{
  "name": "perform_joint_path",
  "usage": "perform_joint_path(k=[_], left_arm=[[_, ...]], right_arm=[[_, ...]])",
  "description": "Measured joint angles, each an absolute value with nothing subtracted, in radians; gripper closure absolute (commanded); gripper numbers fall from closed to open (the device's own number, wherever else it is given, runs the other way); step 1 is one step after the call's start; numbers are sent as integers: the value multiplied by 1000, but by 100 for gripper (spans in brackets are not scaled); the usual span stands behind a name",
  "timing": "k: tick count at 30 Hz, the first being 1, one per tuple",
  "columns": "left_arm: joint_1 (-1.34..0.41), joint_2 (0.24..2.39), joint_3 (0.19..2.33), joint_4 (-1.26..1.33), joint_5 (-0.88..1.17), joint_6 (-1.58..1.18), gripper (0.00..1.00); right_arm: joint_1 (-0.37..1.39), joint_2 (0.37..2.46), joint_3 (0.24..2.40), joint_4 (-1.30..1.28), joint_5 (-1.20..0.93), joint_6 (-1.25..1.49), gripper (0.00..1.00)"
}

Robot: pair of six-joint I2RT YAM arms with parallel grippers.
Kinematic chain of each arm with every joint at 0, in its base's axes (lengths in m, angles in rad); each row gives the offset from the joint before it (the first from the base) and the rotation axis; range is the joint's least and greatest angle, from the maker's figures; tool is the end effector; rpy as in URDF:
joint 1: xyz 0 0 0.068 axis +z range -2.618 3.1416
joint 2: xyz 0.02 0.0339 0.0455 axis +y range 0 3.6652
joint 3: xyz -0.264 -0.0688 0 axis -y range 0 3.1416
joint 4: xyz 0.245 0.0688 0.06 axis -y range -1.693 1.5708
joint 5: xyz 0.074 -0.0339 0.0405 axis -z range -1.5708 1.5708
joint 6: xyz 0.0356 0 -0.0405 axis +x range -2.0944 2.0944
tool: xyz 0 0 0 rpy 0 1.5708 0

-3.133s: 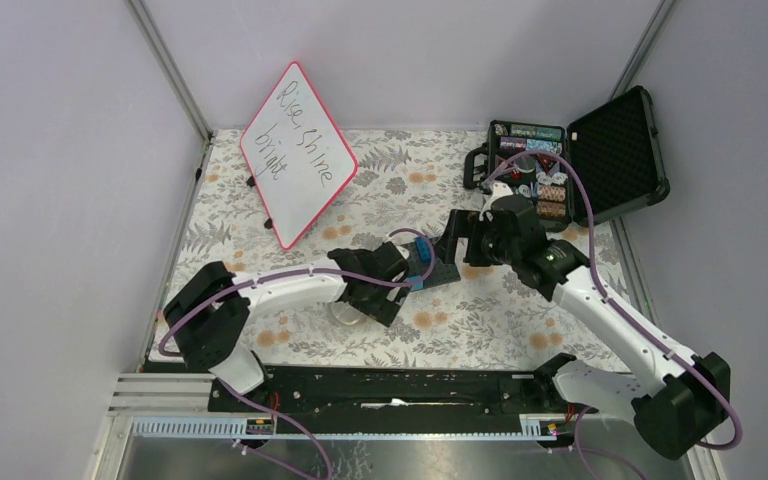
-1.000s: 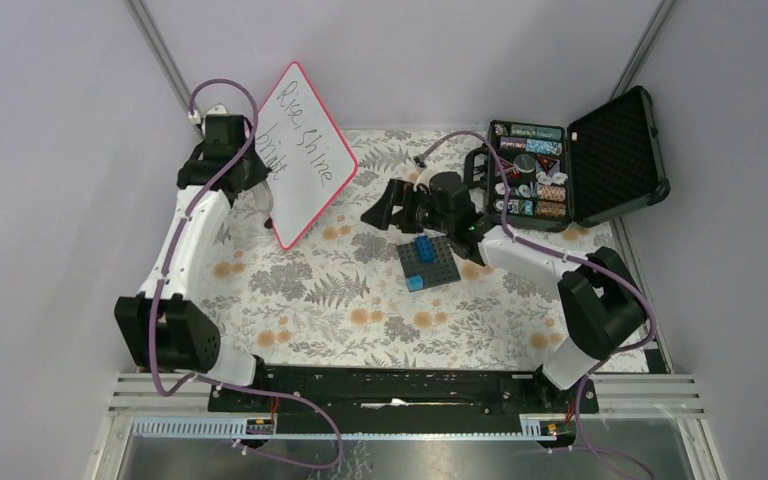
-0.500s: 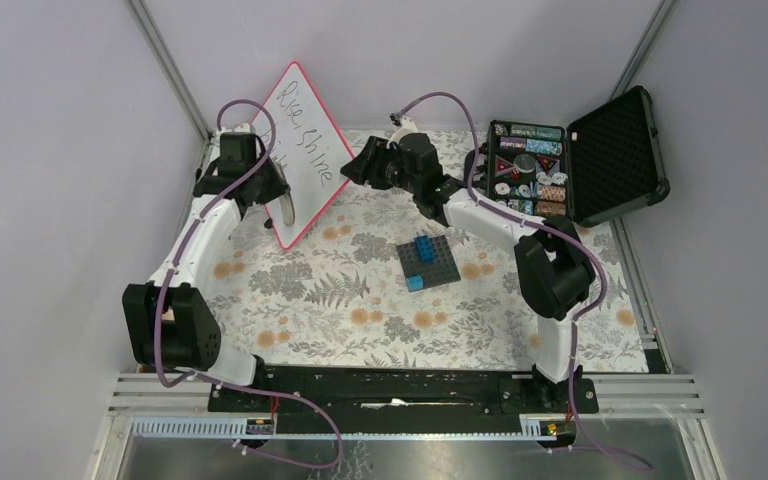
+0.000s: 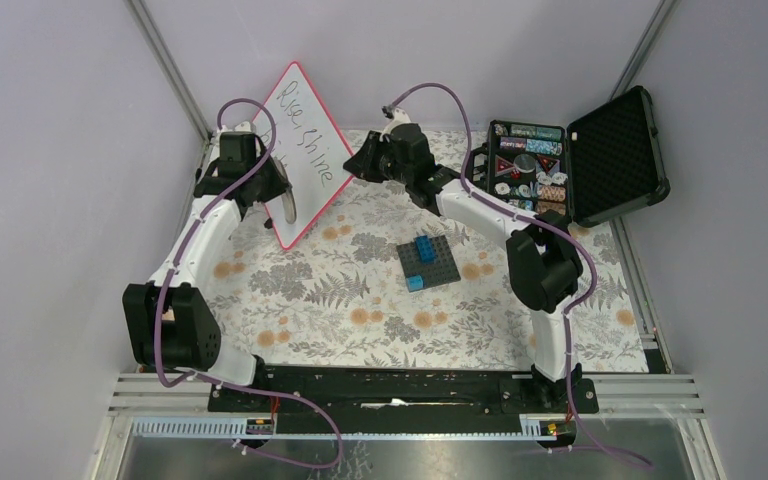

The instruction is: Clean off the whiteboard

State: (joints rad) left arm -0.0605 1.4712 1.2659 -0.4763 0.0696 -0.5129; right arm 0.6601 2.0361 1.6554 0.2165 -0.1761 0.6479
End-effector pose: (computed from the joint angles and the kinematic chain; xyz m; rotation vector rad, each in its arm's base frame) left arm 0.3301 -0.0225 0.3160 -0.4743 2.2293 -0.3831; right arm 0.3878 0.3089 0.2963 -0.1507 1.8605 1.0906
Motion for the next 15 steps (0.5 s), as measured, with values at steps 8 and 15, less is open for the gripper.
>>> perform_joint_path(k=[8,15], left_arm=[[-61,1474,1267,-478,70,-530,100],[-64,1617,1482,-608,58,-603,100]], right_arm=[[668,2036,1678,160,-137,678,100],[693,2037,1720,102,-86,665,100]])
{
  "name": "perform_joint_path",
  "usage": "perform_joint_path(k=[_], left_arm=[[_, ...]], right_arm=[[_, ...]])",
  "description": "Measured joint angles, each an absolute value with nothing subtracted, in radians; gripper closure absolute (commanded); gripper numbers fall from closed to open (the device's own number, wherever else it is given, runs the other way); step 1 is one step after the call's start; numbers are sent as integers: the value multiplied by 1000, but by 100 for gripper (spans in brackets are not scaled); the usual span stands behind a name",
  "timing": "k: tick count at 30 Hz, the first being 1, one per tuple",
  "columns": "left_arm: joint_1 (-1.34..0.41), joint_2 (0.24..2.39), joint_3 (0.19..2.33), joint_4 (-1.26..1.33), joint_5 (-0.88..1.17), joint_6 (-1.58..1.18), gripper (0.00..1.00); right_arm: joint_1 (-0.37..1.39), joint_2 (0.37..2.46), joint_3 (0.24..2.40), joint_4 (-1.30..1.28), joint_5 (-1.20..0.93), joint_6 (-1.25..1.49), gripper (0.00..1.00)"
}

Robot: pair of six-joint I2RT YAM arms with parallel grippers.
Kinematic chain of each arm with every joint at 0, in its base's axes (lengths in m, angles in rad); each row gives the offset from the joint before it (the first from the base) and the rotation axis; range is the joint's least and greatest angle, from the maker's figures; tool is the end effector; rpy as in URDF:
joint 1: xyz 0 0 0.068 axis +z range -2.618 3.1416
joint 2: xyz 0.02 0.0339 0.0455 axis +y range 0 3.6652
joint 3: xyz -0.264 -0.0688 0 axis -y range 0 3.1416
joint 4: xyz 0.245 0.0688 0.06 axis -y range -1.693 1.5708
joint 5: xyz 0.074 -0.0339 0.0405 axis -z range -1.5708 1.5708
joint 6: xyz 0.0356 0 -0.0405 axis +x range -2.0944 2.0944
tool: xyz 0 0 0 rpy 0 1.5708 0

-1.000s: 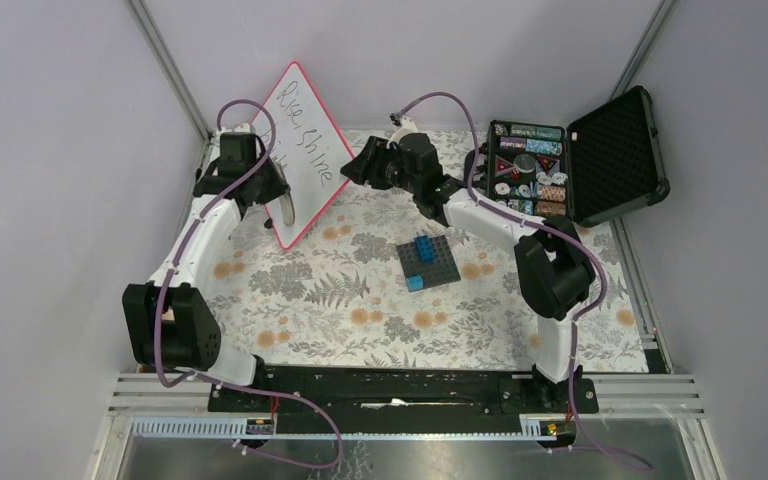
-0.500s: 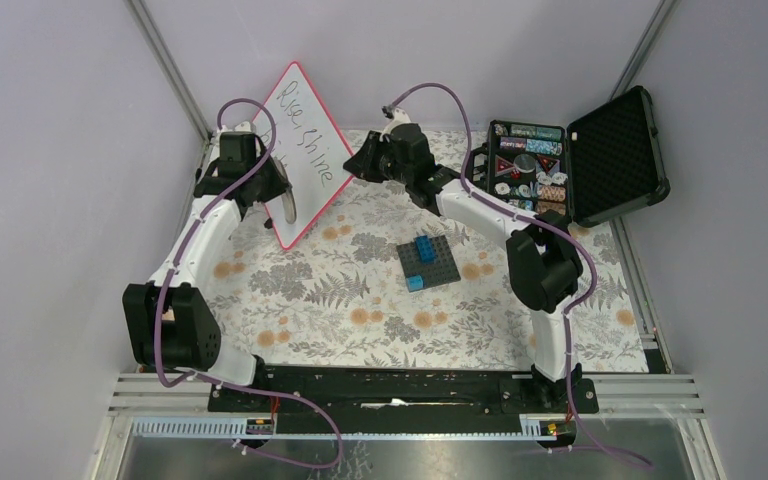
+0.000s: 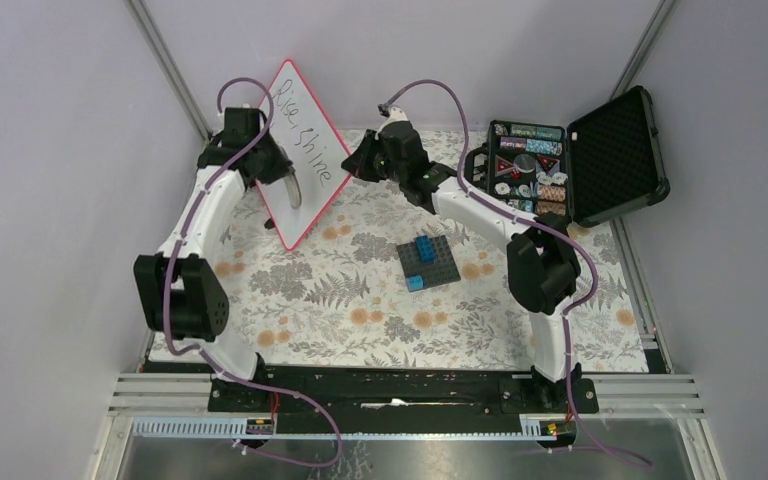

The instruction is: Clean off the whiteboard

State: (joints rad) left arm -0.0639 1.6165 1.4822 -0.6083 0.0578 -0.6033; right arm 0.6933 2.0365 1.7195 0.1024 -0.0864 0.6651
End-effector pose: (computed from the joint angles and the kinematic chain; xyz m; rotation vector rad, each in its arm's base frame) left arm 0.3627 -0.0253 0.3298 -0.5964 2.2694 -0.4018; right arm 0.3803 0.3200 0.3067 -0.0934 1.9085 1.0305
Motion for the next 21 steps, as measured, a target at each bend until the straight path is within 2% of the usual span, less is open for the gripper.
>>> perform_joint_path(k=[7,9,10,11,12,21], left_arm=[[-76,1792,1712,-708,83,-617,100],[-86,1819,1717,-727,86,-609,100],[-93,1833,1716,-741,97,-600,100],[-98,1842,1715,-748,110,-593,100],[-104,1850,1708,-742,135,-581,100],[-78,1758,1489,-487,348,-563,100]], right_arm=[[698,2046,1752,72,-79,659,99],[699,2047,1754,69,-74,658,89],[700,2047,1754,68,-72,656,89],[701,2047,1755,67,-71,655,97],[701,2047,1755,67,-71,653,100],[699,2047,1755,61,-72,650,100]])
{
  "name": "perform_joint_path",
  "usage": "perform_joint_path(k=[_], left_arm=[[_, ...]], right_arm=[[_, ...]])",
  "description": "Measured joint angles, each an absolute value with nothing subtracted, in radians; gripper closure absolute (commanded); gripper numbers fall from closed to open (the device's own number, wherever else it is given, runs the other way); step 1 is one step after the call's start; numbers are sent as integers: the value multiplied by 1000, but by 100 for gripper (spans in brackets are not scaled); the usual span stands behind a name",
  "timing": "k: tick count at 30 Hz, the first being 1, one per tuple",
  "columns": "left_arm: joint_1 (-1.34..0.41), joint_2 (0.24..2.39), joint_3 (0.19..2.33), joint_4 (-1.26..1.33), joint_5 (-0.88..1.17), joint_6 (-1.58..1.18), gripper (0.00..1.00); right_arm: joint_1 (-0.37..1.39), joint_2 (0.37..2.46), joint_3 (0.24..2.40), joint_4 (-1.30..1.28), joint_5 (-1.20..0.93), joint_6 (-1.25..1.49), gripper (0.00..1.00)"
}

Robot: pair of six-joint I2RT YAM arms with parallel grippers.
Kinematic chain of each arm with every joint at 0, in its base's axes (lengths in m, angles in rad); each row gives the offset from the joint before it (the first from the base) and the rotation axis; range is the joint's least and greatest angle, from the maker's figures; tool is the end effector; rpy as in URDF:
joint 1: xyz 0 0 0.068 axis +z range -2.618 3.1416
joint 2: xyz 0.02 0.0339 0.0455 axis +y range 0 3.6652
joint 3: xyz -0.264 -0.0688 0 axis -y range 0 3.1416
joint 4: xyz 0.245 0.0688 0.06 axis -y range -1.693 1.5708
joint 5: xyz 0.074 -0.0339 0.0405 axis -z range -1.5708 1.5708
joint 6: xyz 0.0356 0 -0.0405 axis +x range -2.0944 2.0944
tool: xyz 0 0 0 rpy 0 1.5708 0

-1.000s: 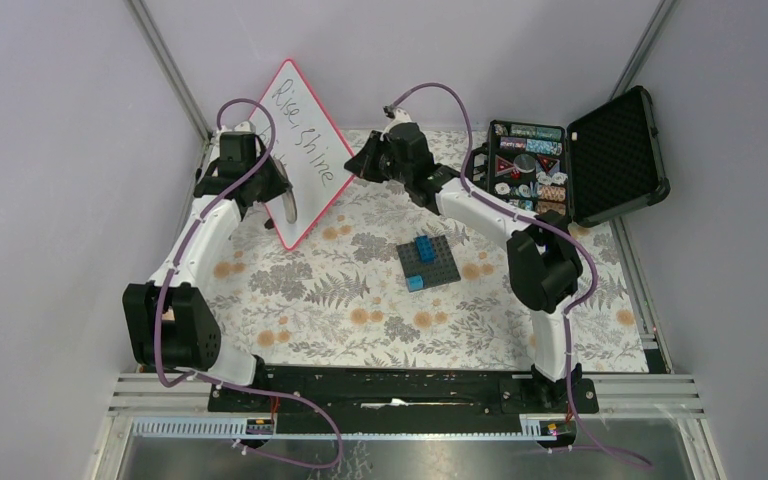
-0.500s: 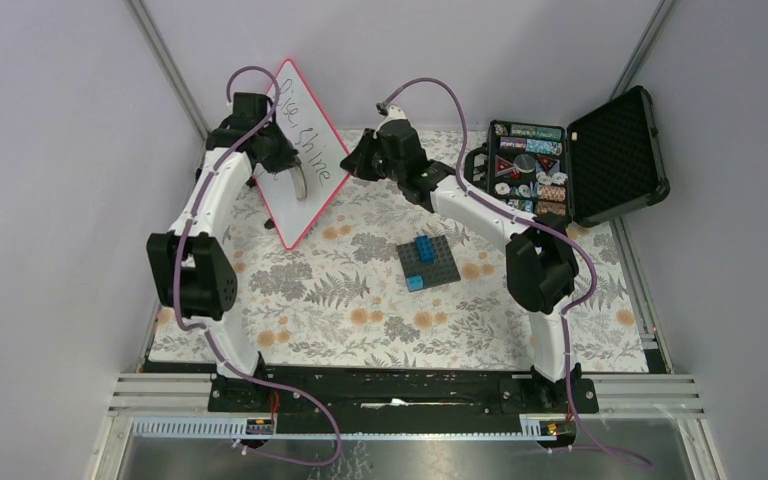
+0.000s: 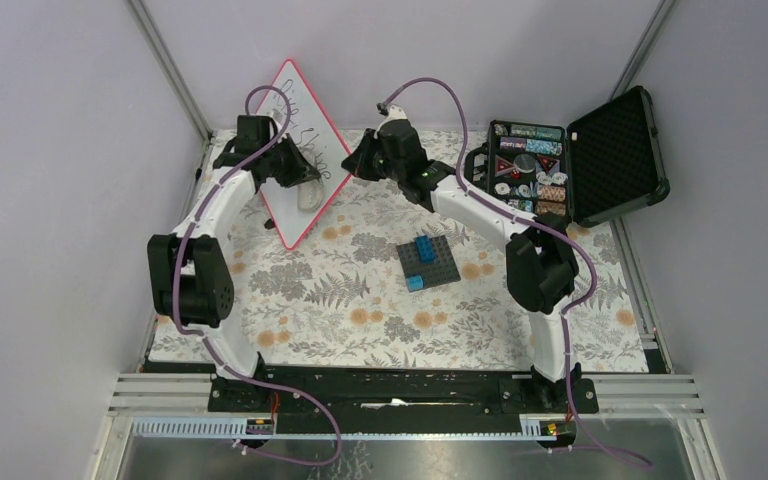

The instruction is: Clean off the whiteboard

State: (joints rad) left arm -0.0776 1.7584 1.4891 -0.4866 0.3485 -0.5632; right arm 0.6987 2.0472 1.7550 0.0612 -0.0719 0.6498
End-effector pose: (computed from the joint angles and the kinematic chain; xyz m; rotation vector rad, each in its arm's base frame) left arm 0.3974 -0.0431 0.2918 -0.3961 2.3500 -0.7200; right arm 0.3809 0.3233 0.3099 -0.1017 1.9202 1.0045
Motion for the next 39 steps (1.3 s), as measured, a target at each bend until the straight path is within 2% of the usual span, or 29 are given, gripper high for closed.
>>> perform_joint_path(k=[8,13,18,25,29,39], left_arm=[[-97,1728,1446,-318,553,-608,100],[-112,1727,1446,-287,571,-601,100],[-99,1727,1450,-314,522,-617,100],[-26,1745,1448,-427,342,-635,100],[-7,1765,1433,-439,335,-633,100],[-162,1704,1462,-391,250,-494,100]], right_arm=[[695,2047,1736,92,-76,660,100],[691,2047,1720,114,-81,663,100],[691,2047,1705,142,-82,672,100],[693,2043,1690,182,-94,690,100],[694,2043,1689,188,-98,694,100],[691,2043,1681,192,-99,690,100]])
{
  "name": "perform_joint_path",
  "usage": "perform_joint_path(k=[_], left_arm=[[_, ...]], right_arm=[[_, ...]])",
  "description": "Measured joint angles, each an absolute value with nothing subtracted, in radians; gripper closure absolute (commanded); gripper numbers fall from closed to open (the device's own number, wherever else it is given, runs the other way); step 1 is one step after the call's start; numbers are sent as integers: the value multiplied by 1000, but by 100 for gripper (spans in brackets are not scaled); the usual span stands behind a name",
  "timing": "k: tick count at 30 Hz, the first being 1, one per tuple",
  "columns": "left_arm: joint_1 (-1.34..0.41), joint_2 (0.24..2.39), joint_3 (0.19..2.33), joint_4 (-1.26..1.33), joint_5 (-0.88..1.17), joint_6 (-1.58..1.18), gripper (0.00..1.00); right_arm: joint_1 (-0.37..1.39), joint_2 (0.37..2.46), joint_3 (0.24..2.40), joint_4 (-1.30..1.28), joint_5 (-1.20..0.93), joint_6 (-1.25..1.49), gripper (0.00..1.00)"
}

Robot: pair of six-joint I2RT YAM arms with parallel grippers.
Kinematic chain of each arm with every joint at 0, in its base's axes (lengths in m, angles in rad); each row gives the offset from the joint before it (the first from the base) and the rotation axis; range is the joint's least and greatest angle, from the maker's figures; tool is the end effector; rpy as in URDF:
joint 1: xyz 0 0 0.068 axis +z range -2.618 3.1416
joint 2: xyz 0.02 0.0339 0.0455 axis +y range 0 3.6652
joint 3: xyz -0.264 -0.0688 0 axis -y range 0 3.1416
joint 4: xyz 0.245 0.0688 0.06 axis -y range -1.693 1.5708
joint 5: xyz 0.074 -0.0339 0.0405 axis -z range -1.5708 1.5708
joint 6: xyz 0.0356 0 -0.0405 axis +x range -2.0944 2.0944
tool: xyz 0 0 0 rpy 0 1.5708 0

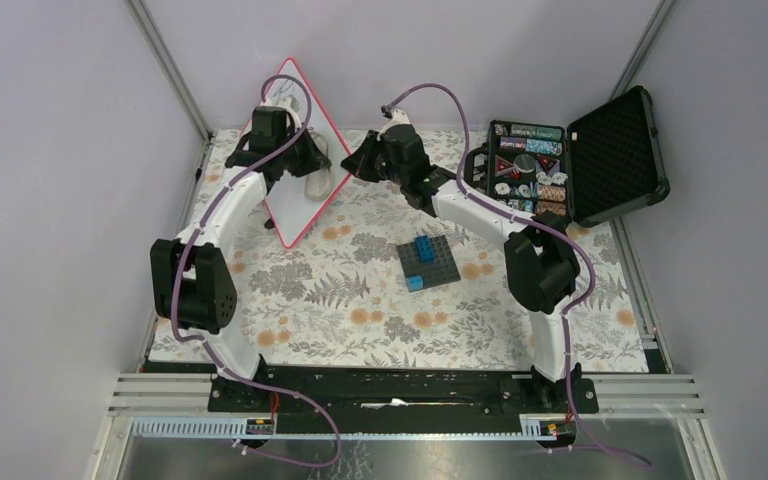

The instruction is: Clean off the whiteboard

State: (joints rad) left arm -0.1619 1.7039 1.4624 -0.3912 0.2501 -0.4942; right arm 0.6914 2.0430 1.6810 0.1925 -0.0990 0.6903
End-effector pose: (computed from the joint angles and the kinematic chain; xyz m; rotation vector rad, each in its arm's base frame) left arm 0.3882 -0.0723 0.3107 -0.2308 2.2434 -0.6353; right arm 0.3816 0.3204 0.2995 -0.0791 1.8691 1.0759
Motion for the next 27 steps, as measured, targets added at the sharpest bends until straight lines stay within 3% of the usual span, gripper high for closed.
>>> perform_joint_path(k=[8,20,27], left_arm=[[-182,1842,1717,-430,260,-536,100],[9,1907,1625,-436,264,-637,100],[21,1922,1625,-430,286,-647,100]], right_arm=[[691,2043,1675,199,-98,694,100],[695,2035,1641,266,-115,701,100],[697,2035,1624,299,-112,701,100]])
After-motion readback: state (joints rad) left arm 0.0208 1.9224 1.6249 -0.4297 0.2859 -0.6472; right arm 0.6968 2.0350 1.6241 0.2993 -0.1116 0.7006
